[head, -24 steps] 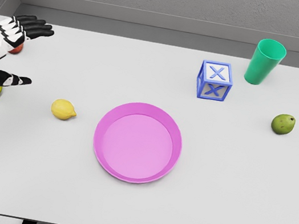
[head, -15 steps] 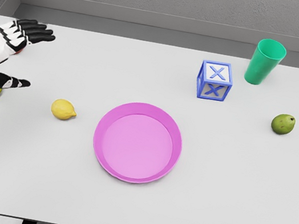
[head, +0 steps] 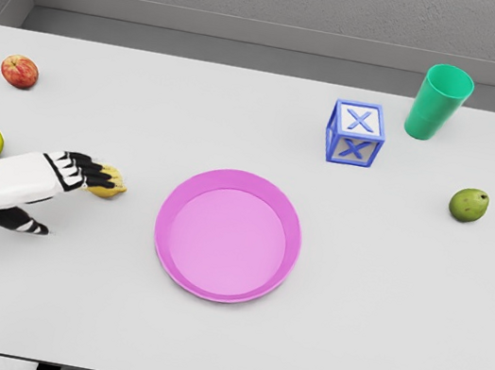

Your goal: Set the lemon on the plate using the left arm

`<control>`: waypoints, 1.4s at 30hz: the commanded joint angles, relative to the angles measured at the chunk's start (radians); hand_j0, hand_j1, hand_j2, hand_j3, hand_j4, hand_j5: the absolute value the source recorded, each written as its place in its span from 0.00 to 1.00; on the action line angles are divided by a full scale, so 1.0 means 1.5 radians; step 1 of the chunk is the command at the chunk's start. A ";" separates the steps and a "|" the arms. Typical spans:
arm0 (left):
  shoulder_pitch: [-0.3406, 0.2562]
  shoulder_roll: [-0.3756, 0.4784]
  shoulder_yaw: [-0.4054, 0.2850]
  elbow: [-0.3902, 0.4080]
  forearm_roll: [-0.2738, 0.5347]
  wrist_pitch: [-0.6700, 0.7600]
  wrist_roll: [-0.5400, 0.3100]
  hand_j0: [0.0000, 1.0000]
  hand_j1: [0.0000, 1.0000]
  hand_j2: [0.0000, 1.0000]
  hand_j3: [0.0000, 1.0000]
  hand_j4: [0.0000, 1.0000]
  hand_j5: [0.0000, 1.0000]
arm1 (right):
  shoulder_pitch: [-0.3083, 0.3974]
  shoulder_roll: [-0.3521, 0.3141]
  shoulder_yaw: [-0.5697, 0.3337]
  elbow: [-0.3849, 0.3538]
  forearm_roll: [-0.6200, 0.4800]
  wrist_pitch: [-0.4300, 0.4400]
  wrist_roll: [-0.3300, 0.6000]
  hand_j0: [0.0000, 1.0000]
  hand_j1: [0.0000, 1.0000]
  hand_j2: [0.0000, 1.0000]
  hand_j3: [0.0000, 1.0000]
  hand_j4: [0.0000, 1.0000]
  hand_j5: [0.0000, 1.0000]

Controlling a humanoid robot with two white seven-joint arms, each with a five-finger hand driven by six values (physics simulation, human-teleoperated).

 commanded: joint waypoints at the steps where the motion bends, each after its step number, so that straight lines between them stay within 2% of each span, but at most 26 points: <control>1: -0.003 0.065 -0.013 0.010 0.034 0.001 0.000 1.00 1.00 1.00 1.00 1.00 1.00 | 0.000 0.000 0.000 0.000 0.000 0.000 0.000 1.00 1.00 1.00 1.00 1.00 1.00; 5: -0.045 0.092 -0.022 0.010 0.038 0.001 0.000 1.00 1.00 1.00 1.00 1.00 1.00 | 0.000 0.000 0.000 0.000 0.000 0.000 0.000 1.00 1.00 1.00 1.00 1.00 1.00; 6: -0.081 0.091 -0.052 0.014 0.036 0.001 0.000 1.00 1.00 1.00 1.00 1.00 1.00 | 0.000 0.000 0.000 0.000 0.000 0.000 0.000 1.00 1.00 1.00 1.00 1.00 1.00; 8: -0.167 0.080 -0.152 0.017 0.038 0.001 0.000 1.00 1.00 1.00 1.00 1.00 1.00 | 0.000 0.000 0.000 0.000 0.000 0.000 0.000 1.00 1.00 1.00 1.00 1.00 1.00; 9: -0.211 0.061 -0.208 0.036 0.040 0.001 0.001 1.00 1.00 1.00 1.00 1.00 1.00 | 0.000 0.000 0.000 0.000 0.000 0.000 0.000 1.00 1.00 1.00 1.00 1.00 1.00; 10: -0.233 0.049 -0.237 0.050 0.041 0.001 0.001 1.00 1.00 1.00 1.00 1.00 1.00 | 0.000 0.000 0.000 0.001 0.000 0.000 0.000 1.00 1.00 1.00 1.00 1.00 1.00; 12: -0.257 0.047 -0.258 0.079 0.043 0.001 0.006 1.00 1.00 1.00 1.00 1.00 1.00 | 0.000 0.000 0.000 0.001 0.000 0.000 0.000 1.00 1.00 1.00 1.00 1.00 1.00; 17: -0.258 0.018 -0.264 0.095 0.041 0.001 0.002 1.00 1.00 1.00 1.00 1.00 1.00 | 0.000 0.000 0.000 0.000 0.000 0.000 0.000 1.00 1.00 1.00 1.00 1.00 1.00; 19: -0.268 -0.016 -0.264 0.127 0.038 0.001 0.000 1.00 1.00 1.00 1.00 1.00 1.00 | 0.000 0.000 0.000 0.000 0.000 0.000 0.000 1.00 1.00 1.00 1.00 1.00 1.00; 20: -0.279 -0.046 -0.266 0.175 0.036 0.001 0.000 1.00 1.00 1.00 1.00 1.00 1.00 | 0.000 0.000 0.000 0.000 0.000 0.000 0.000 1.00 1.00 1.00 1.00 1.00 1.00; 21: -0.280 -0.051 -0.267 0.179 0.036 0.001 -0.003 1.00 1.00 1.00 1.00 1.00 1.00 | 0.000 0.000 0.000 0.000 0.000 0.000 0.000 1.00 1.00 1.00 1.00 1.00 1.00; 32: -0.291 -0.053 -0.277 0.175 0.034 0.001 -0.008 1.00 1.00 1.00 1.00 1.00 1.00 | 0.000 0.000 0.000 0.000 0.000 0.000 0.000 1.00 1.00 1.00 1.00 1.00 1.00; 36: -0.291 -0.053 -0.292 0.169 0.034 0.001 -0.020 0.93 0.93 0.93 0.93 0.93 0.93 | 0.000 0.000 0.000 0.000 0.000 0.000 0.000 1.00 1.00 1.00 1.00 1.00 1.00; 38: -0.291 -0.052 -0.292 0.169 0.034 0.001 -0.019 0.86 0.86 0.86 0.86 0.86 0.86 | 0.000 0.000 0.000 0.000 0.000 0.000 0.000 1.00 1.00 1.00 1.00 1.00 1.00; 42: -0.292 -0.048 -0.291 0.172 0.036 0.001 -0.019 0.80 0.80 0.80 0.80 0.80 0.80 | 0.000 0.000 0.000 0.001 0.000 0.000 0.000 1.00 1.00 1.00 1.00 1.00 1.00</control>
